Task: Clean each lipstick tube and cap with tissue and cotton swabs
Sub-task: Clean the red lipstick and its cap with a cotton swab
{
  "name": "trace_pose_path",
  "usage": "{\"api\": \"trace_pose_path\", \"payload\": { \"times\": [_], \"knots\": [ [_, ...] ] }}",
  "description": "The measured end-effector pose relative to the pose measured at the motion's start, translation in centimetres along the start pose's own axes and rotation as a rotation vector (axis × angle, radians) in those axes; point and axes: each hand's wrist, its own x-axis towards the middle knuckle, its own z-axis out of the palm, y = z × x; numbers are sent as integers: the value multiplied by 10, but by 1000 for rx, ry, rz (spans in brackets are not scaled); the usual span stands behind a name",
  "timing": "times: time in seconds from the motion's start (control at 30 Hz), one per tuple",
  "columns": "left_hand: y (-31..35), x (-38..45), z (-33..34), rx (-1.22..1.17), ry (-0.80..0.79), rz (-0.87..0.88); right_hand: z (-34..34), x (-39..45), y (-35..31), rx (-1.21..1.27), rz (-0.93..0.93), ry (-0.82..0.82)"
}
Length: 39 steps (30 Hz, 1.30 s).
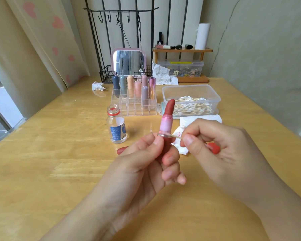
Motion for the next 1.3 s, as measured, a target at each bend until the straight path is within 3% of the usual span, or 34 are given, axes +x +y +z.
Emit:
{"api": "trace_pose_path", "payload": {
  "times": [0.13, 0.47, 0.6, 0.73, 0.87, 1.03, 1.23, 1.3],
  "knots": [
    [-2, 0, 0, 21, 57, 9, -3, 1, 1, 7, 24, 58],
    [0, -1, -6, -54, -38, -67, -3, -1, 1, 20, 11, 5],
    [1, -1, -8, -79, -41, -78, -3, 1, 1, 28, 8, 67],
    [4, 0, -7, -142, -72, -117, -4, -1, 1, 60, 16, -15],
    [6, -1, -5, -208, -106, -148, -3, 1, 1, 86, 29, 39],
    [10, -2, -2, -220, -100, -174, -4, 0, 3, 139, 57, -17],
    [8, -2, -3, -197, -125, -133, -5, 1, 2, 156, 59, -58],
    [3, 0, -2, -79, -21, -54, -4, 0, 1, 72, 37, -28]
  ]
}}
